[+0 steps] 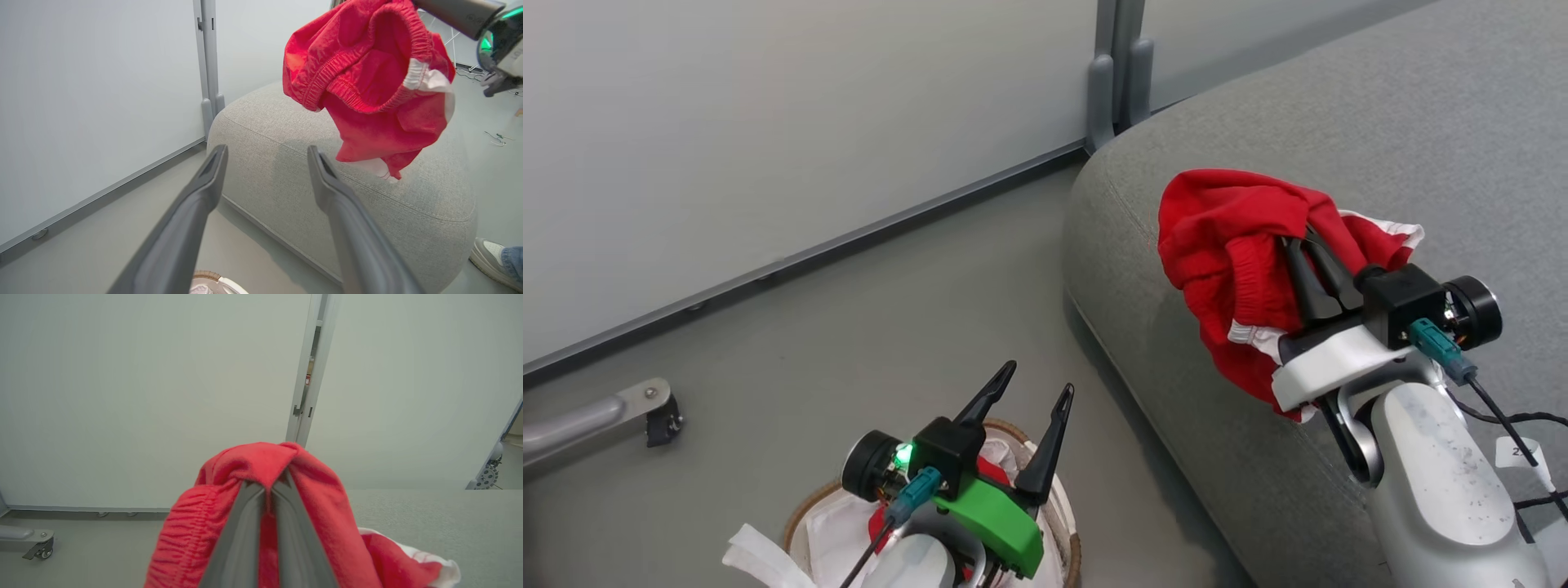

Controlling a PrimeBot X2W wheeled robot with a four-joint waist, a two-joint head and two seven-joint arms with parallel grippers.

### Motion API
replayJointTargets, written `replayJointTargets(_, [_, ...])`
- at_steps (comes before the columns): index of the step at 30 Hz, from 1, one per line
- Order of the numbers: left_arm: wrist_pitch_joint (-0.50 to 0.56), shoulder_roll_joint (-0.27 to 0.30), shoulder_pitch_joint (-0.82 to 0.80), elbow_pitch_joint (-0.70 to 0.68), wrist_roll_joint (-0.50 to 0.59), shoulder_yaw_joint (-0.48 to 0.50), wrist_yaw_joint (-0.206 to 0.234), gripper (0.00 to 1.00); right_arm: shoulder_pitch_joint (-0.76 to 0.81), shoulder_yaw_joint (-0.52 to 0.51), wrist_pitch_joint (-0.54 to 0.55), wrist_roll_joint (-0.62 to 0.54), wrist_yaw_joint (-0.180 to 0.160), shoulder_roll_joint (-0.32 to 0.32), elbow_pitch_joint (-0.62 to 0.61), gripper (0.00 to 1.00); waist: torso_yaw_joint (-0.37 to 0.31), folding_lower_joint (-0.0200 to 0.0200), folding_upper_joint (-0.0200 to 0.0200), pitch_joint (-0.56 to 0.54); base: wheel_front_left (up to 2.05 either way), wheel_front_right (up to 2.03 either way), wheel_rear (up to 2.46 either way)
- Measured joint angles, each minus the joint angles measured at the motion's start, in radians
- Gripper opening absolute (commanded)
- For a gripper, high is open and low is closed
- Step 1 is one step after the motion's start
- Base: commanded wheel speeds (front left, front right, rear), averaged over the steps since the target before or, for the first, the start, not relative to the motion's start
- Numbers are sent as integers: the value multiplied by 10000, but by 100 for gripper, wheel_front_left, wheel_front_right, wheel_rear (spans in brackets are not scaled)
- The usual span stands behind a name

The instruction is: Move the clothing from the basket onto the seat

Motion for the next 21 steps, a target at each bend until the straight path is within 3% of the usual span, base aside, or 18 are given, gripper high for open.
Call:
replayJointTargets(9, [0,35,-584,-222,416,-188,-6,100,-1036,-922,0,-128,0,-203,-119,0,-157,0,0,1029,0,0,0])
replayJointTargets(21, [0,621,-2324,-646,779,-673,-15,100,-4499,-3076,0,-476,0,-2362,644,0,606,1,0,3367,0,0,0])
